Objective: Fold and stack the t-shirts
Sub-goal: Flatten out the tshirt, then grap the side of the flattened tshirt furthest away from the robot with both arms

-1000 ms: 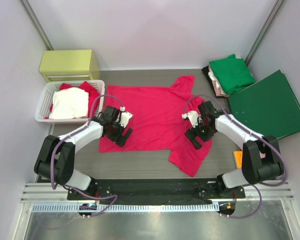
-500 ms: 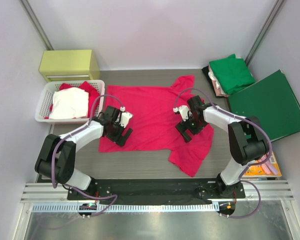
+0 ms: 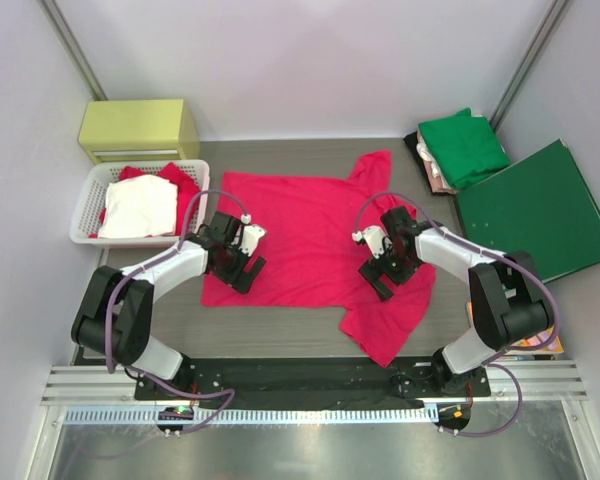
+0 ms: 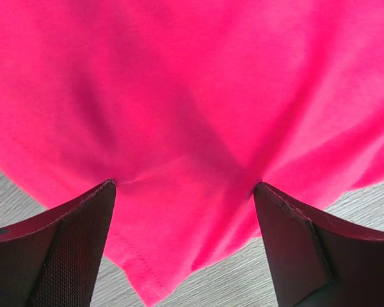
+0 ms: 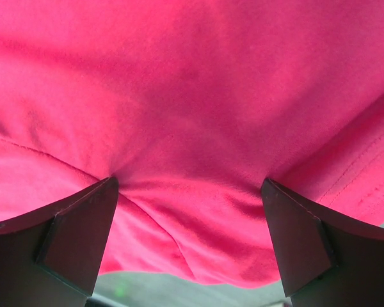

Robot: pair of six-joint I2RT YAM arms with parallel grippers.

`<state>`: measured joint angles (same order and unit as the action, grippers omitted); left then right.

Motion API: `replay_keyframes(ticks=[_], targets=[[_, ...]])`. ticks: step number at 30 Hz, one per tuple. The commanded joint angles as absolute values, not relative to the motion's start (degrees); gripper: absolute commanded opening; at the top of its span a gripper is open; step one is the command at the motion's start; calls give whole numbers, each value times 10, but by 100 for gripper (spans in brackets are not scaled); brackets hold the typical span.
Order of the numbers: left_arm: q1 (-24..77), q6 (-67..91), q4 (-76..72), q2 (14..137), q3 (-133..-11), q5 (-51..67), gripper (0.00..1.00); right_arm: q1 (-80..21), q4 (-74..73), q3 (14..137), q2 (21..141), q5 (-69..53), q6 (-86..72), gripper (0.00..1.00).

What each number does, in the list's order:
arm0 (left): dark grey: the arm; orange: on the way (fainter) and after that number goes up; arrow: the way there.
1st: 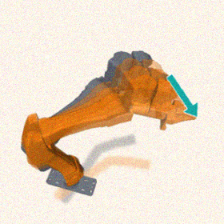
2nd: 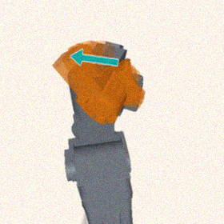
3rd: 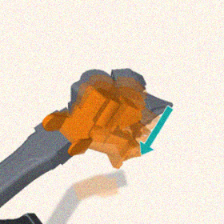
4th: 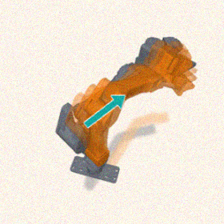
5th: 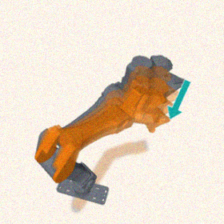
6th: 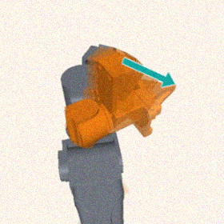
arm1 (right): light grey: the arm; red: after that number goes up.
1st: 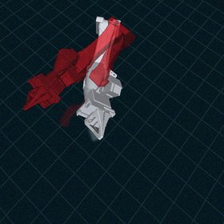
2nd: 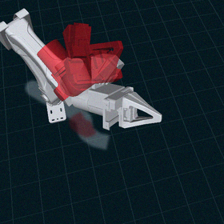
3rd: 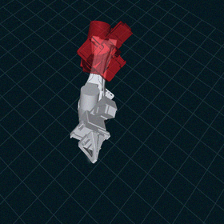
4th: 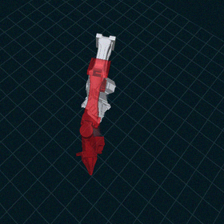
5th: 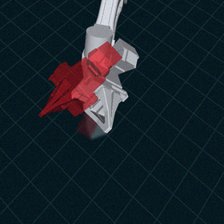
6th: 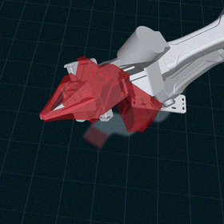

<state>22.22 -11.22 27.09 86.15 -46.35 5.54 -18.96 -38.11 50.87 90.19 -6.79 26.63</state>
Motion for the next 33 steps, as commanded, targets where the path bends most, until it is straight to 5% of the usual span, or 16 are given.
replay_keyframes(ticks=[1, 15, 22, 33], targets=[[223, -120, 271, 841, -465, 54, 89, -190, -437, 480, 855, -62, 272, 100], [223, -139, 272, 735, -446, 60, 90, -188, -417, 468, 736, -54, 265, 100], [223, -191, 208, 677, -476, -43, 93, -188, -425, 590, 675, -62, 242, 100], [164, -112, 303, 955, -817, 18, 93, -152, -380, 853, 895, -46, 189, 100]])
